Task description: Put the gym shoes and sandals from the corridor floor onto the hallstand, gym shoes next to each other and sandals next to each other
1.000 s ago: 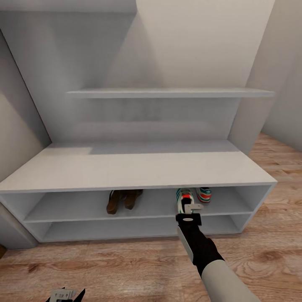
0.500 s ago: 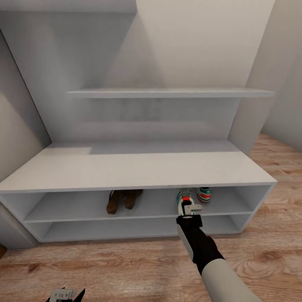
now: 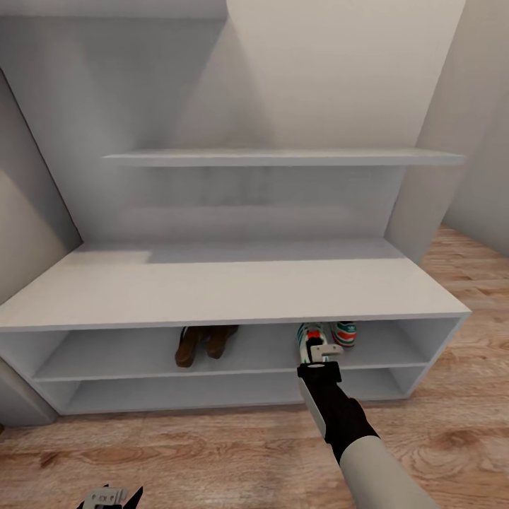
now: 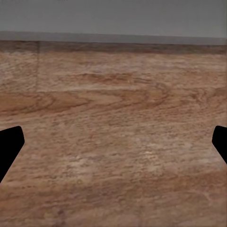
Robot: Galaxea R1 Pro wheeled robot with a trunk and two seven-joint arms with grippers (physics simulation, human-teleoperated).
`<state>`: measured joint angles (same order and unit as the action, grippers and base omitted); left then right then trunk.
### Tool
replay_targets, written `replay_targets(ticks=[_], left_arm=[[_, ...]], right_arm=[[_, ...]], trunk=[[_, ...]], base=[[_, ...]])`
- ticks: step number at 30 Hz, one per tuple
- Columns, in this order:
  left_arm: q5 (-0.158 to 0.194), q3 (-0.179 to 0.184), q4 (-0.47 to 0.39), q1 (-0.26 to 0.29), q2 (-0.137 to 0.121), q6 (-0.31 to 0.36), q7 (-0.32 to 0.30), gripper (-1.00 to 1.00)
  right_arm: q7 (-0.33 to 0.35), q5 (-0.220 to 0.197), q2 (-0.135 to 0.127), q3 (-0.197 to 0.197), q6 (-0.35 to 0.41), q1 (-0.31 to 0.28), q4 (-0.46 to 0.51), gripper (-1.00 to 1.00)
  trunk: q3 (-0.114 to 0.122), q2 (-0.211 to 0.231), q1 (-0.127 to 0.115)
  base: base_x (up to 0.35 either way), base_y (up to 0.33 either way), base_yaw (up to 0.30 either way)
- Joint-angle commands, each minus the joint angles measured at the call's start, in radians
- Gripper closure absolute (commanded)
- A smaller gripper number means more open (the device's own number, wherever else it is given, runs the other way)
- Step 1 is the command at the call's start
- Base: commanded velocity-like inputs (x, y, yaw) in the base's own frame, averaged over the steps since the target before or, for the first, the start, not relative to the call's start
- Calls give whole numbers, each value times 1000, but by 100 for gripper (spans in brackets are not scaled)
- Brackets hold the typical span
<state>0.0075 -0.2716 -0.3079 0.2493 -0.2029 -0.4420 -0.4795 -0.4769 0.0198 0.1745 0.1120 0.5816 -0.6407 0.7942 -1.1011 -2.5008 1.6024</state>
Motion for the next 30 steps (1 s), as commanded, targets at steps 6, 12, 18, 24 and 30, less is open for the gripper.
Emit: replay_targets(ticks=[6, 12, 18, 24, 30], left_arm=[[1, -8, 1, 1, 0, 0, -10, -100], [1, -8, 1, 1, 0, -1, -10, -100], [1, -8, 1, 0, 0, -1, -11, -100], [2, -8, 1, 0, 0, -1, -11, -100], [1, -8, 1, 0, 0, -1, -10, -100]], right_arm=[[-3, 2, 0, 2, 7, 0, 1, 100], [-3, 2, 0, 2, 7, 0, 1, 100], [-3, 3, 0, 2, 7, 0, 1, 100], [-3, 3, 0, 2, 7, 0, 1, 100], [-3, 3, 0, 2, 7, 0, 1, 100]], trunk=[[-1, 0, 0], [-1, 0, 0], [-1, 0, 0], [-1, 0, 0], [-1, 0, 0]], base=[[148, -58, 0], [114, -62, 0], [24, -8, 0], [183, -1, 0], [118, 0, 0]])
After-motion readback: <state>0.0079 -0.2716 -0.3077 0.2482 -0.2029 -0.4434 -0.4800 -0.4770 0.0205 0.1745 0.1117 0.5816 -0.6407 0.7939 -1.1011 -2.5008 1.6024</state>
